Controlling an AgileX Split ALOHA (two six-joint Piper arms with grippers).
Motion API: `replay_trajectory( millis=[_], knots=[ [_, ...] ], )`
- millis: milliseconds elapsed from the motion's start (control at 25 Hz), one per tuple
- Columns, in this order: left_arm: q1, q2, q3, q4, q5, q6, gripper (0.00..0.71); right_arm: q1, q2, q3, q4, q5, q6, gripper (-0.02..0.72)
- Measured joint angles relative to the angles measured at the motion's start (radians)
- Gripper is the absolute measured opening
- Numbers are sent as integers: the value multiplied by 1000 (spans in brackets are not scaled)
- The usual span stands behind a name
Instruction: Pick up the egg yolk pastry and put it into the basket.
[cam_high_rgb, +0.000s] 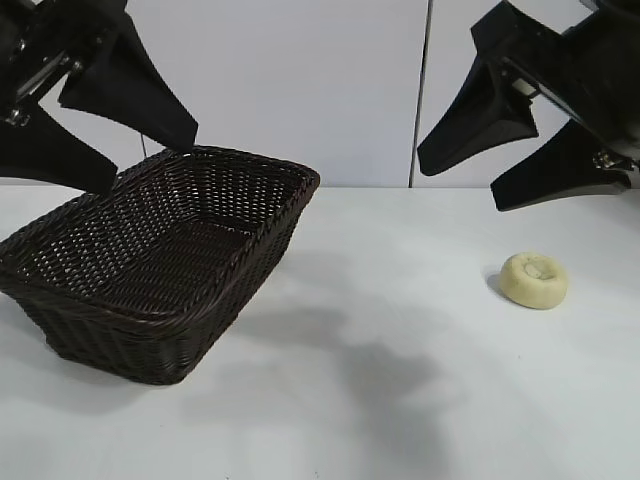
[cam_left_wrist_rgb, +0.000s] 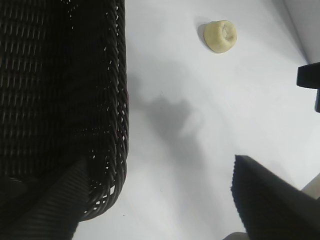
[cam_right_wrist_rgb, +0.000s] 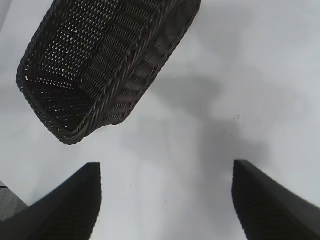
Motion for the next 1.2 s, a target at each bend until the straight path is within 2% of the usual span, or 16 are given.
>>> replay_trajectory(
  millis=[1080, 1200],
  knots=[
    [0, 0, 0, 0, -15, 0, 571, 0, 0, 0, 1, -1, 0, 529],
    [0, 0, 0, -10, -15, -79, 571, 0, 0, 0, 1, -1, 0, 529]
  ],
)
